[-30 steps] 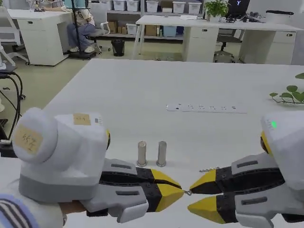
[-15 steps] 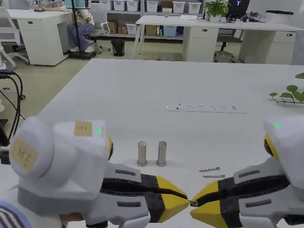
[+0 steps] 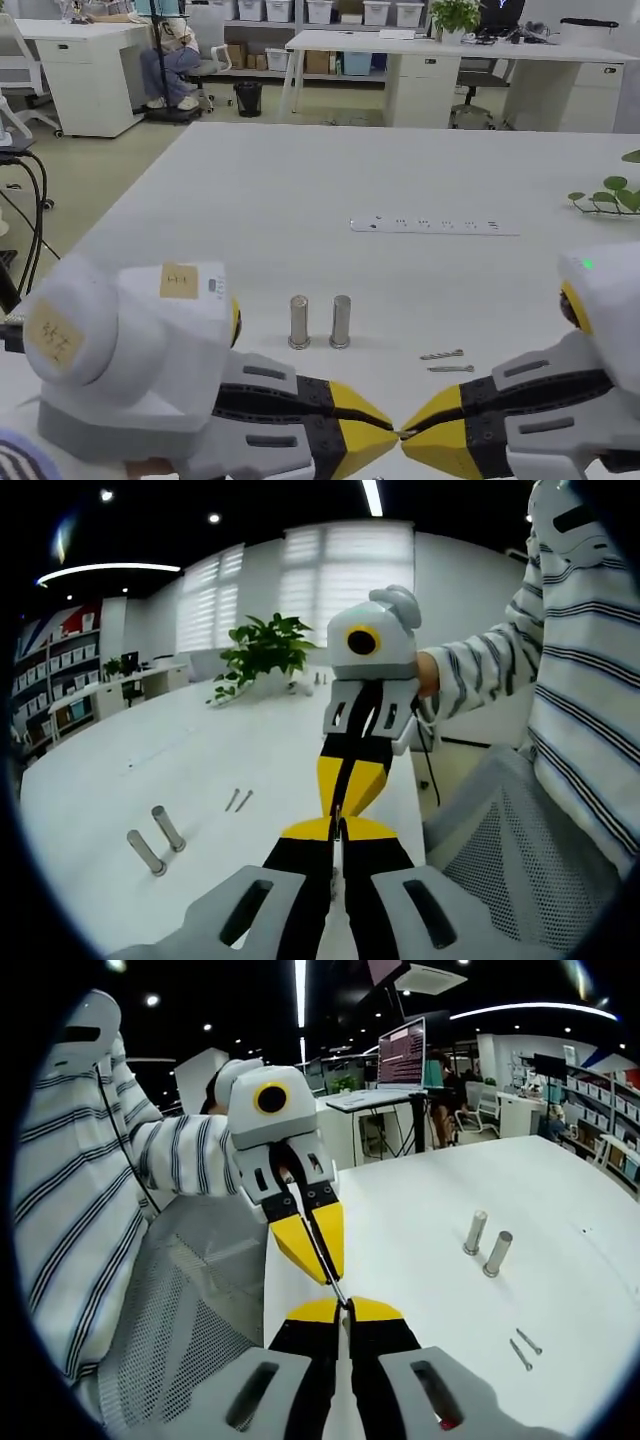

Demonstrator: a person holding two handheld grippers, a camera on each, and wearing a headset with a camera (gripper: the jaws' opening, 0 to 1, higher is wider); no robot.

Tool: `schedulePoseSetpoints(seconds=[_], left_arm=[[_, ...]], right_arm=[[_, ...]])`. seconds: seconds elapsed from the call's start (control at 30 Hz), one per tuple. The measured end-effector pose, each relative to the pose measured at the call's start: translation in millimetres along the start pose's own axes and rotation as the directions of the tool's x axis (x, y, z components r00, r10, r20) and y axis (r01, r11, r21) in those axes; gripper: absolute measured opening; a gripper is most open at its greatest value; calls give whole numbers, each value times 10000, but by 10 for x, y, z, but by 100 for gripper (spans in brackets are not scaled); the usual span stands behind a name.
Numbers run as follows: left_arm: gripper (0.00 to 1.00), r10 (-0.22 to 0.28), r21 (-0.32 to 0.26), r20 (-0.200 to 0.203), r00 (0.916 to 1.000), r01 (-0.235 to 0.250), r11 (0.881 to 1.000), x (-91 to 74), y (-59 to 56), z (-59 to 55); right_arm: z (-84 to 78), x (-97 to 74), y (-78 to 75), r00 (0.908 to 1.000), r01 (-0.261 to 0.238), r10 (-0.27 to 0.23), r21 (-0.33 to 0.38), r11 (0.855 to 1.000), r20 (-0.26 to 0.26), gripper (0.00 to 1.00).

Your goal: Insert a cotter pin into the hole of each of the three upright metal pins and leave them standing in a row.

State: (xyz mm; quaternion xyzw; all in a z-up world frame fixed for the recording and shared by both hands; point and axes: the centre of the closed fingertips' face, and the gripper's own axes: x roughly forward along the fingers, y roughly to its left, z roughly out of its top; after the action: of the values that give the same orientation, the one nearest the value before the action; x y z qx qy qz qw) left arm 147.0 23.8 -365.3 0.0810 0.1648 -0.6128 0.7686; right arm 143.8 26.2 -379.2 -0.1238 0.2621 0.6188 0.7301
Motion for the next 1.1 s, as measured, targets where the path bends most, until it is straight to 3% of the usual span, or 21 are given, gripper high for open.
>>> schedulePoseSetpoints(seconds=[0.27, 0.53, 0.67, 0.87, 1.1], left_arm=[[0, -22, -130, -84, 10000, 21, 9999, 2, -22, -70], [1, 119, -423, -65, 9999, -122, 9990, 35, 16, -128], [3, 182, -572, -325, 9993, -200, 9982, 54, 40, -207], [10, 243, -708, -752, 9969, -297, 9971, 93, 39, -347], [13, 435, -790, -1032, 9937, -518, 9955, 149, 53, -449]], right_arm=[[-15, 19, 45, 9999, 40, -47, -411, 9991, -163, 0], [-76, 13, 11, 9988, 194, -199, -109, 9998, -445, 0], [-134, -12, -29, 9971, 425, -432, -132, 9990, -625, 0], [-349, -64, -136, 9880, 874, -896, -233, 9959, -1255, 0], [-570, -57, -146, 9775, 784, -858, -458, 9959, -1928, 0]])
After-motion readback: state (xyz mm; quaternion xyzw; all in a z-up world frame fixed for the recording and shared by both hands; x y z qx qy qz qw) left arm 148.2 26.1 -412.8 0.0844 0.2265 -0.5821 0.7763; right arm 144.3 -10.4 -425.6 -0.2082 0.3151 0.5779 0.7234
